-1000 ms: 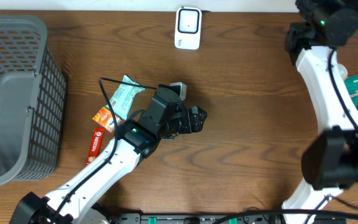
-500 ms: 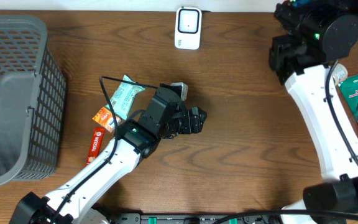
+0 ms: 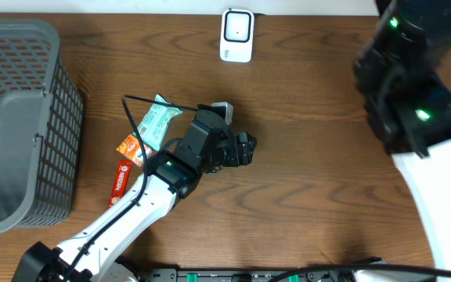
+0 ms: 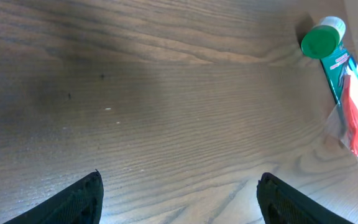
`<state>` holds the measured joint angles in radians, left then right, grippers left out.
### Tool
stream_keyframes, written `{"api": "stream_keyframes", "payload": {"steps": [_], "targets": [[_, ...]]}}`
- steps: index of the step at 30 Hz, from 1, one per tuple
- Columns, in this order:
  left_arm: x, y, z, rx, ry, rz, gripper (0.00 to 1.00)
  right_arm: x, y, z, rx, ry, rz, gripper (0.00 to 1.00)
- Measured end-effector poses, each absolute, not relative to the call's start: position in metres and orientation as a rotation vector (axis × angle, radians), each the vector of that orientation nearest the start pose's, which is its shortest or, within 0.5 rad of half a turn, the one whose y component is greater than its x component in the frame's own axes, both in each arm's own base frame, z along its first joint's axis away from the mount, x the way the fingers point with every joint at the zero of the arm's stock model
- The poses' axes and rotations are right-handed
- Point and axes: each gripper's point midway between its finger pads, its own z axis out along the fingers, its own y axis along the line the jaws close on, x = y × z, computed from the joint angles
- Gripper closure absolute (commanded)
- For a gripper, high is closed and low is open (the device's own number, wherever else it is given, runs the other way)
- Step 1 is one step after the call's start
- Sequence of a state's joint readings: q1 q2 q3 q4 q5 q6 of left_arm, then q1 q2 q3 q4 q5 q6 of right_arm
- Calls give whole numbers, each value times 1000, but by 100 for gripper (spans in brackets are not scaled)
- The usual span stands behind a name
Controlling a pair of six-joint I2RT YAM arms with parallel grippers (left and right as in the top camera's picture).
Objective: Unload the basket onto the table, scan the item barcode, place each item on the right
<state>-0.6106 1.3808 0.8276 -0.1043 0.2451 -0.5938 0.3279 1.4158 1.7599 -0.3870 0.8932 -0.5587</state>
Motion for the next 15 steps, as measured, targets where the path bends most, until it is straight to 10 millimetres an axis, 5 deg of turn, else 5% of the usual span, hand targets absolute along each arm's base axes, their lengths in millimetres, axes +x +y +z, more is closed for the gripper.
{"api": "stream_keyframes", "payload": {"steps": [7,15], "targets": [[309,-259,147,171,2350,-844,21,378,-28,493,-5,1740,-324,14],[325,-241,146,184,2318,-730,21,392,-25,416,-63,2011,23,20]]}}
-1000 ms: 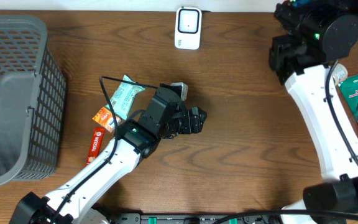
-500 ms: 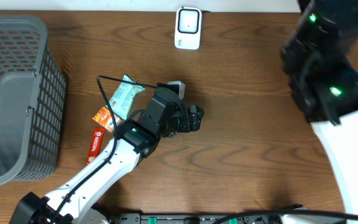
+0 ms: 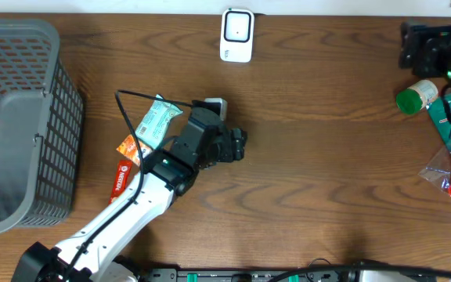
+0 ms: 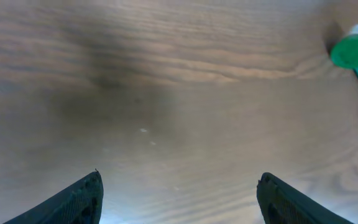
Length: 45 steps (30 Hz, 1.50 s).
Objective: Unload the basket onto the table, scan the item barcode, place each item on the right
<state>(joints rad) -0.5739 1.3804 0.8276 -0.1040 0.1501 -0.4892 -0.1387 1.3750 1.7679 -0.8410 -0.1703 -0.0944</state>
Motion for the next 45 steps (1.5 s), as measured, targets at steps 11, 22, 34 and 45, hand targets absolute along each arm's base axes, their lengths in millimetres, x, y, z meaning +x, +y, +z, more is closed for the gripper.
{"api": "stream_keyframes", "payload": {"steps": [11,22,34,45], "targets": [[370,-161,147,12,2281,-576,21,444,6,301,-128,2307,371,19],[367,-117,143,200,2300,-444,21,429,16,209,-104,2584,525,11],[356,-95,122,501,2344,-200,21,397,46,101,-85,2704,646,7],[366,-77,65,581,2467,-31,21,368,95,54,-106,2761,728,2]]}}
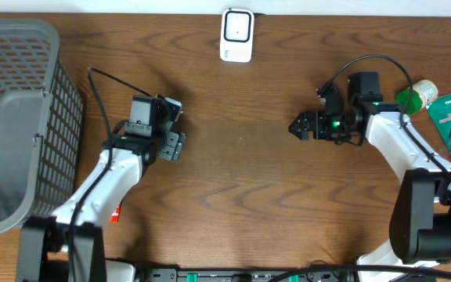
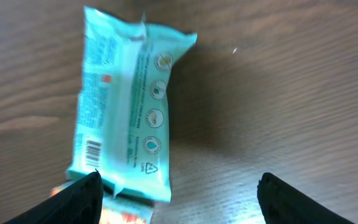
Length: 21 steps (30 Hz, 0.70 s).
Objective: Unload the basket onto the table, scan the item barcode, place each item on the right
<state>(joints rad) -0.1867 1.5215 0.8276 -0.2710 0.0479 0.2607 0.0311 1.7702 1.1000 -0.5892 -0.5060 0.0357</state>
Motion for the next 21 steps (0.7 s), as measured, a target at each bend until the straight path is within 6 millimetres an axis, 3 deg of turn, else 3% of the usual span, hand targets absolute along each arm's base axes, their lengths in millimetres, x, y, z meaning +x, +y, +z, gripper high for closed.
{"api": "stream_keyframes", "payload": {"steps": [4,11,21], "targets": [[369,-77,49,589,2491,-27,21,363,113,54,-153,2769,746,1],[382,-76,58,569,2440,-19,21,354,146,54,-254,2773,766,1],[402,-35,71,426,2403,36,21,353,175,56,-311,2747,765,1]]}}
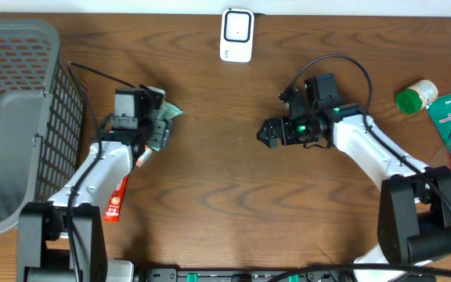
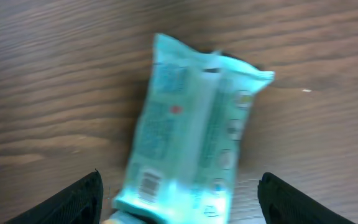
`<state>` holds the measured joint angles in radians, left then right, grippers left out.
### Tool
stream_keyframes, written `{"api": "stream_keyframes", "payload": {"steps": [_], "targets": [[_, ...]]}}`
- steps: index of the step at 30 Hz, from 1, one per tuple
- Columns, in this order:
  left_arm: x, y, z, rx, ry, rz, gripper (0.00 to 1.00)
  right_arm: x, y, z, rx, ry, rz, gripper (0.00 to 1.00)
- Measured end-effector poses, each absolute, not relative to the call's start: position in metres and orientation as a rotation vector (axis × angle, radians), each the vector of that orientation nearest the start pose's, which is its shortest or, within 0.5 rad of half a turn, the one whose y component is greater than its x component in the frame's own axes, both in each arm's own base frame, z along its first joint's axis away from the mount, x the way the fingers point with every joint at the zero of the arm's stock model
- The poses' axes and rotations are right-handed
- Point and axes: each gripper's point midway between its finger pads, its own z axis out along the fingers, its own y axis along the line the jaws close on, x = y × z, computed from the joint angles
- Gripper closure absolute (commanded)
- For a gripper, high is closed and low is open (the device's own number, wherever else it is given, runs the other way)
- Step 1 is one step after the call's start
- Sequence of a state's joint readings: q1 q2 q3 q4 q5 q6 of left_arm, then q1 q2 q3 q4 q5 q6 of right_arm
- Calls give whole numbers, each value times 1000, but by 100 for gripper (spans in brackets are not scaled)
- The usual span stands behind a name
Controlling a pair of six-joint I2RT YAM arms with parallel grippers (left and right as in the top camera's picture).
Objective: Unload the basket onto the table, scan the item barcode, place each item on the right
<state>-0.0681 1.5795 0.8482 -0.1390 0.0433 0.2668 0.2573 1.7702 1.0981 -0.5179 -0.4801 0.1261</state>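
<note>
A teal wipes pack [image 2: 191, 130] lies flat on the wooden table with a small barcode near its lower left corner. My left gripper [image 2: 179, 186] hovers over it, open, with the pack's near end between the wide-spread fingers. From overhead the left gripper [image 1: 152, 130] covers most of the pack [image 1: 171, 112]. The white scanner [image 1: 236, 34] stands at the table's far edge. My right gripper [image 1: 270, 134] hangs over the middle of the table with nothing seen in it; its jaws are too dark to read.
A grey mesh basket [image 1: 14, 117] fills the left side. A red sachet [image 1: 117, 199] lies just below the left gripper. At the right edge are a green-capped bottle [image 1: 416, 95], a green packet and a red item.
My left gripper has shifted left and toward the far edge, so the wipes pack now sits centred between its fingers. The right gripper has moved left toward the table's middle.
At first my open left gripper was at the table's middle, facing bare wood and the bottle at the right, with the right arm high at the right. Then the left gripper was beside the wipes pack and the right arm low over the table. Now the left is over the pack.
</note>
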Motion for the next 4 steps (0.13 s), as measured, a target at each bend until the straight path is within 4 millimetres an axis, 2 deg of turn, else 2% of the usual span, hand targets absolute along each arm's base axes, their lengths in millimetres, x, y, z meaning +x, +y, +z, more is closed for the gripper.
{"api": "stream_keyframes", "payload": {"steps": [4], "targets": [[405,-13,73,341,2404,57,21,357,197,67,-370,2667,860,1]]}}
